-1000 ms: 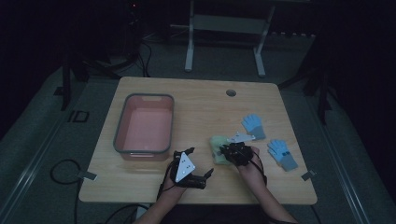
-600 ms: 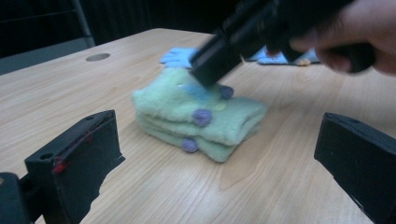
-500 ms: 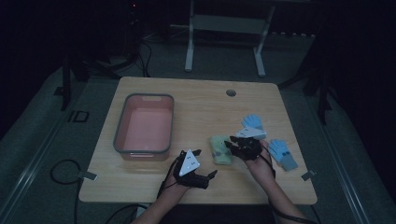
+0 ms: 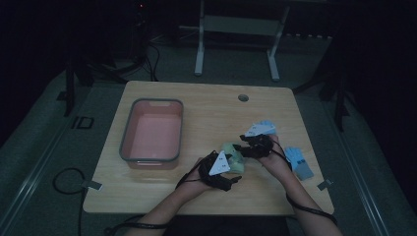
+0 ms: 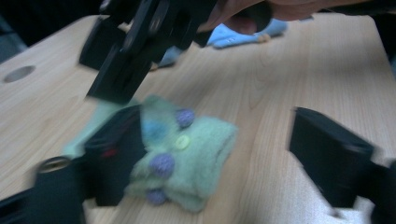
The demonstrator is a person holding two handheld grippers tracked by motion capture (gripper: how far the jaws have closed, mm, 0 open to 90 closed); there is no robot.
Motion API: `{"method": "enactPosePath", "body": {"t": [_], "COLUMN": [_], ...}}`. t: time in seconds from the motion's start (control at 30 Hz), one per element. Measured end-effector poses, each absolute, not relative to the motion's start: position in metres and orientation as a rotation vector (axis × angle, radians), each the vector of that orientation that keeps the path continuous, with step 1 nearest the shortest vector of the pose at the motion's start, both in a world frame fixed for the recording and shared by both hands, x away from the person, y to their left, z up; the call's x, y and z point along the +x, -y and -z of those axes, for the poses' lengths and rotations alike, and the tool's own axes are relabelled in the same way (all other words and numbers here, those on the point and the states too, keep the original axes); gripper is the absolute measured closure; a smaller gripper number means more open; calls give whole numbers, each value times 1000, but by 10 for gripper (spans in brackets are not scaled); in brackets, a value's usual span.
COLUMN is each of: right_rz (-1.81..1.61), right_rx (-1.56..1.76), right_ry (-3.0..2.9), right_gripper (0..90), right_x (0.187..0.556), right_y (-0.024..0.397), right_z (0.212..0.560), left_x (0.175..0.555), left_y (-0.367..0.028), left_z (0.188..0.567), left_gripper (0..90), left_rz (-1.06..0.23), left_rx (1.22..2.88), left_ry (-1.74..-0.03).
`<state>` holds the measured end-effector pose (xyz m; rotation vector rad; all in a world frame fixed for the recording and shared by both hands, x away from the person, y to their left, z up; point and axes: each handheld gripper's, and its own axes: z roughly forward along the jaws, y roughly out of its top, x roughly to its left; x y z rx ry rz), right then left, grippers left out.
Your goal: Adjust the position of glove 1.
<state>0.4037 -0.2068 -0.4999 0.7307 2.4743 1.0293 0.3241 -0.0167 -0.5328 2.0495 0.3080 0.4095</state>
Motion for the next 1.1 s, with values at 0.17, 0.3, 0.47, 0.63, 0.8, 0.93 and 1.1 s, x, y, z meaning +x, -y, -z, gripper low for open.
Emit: {"method": "enactPosePath", "body": {"t": [0.17,0.3,0.47,0.63,0.8,0.93,1.1], "right_rz": [-1009,-1057,-1135,-1000,-993,-1010,-1026], "right_rx": [727,847,925,737,730,752,748], "right_ry": [-2561,-2672,-2764,-2690,-2656,-2651,-2652], "right_gripper": [382,343,509,680,703,711,714], "right_x": [417,430,437,418,413,414,413], "right_y": [208,212,215,202,200,201,199], "right_z": [524,536,541,531,529,525,521], "left_x": [338,345,346,344,344,345,345], "left_y": [29,31,30,34,33,31,27], "left_z": [540,550,555,556,550,544,539], "left_gripper": [319,333,353,521,692,747,758], "left_rz": [-392,-387,-424,-556,-539,-534,-526], "left_rx": [2151,2229,2250,2283,2275,2302,2309], "left_ry": [-255,-243,-231,-205,-219,-209,-206]}}
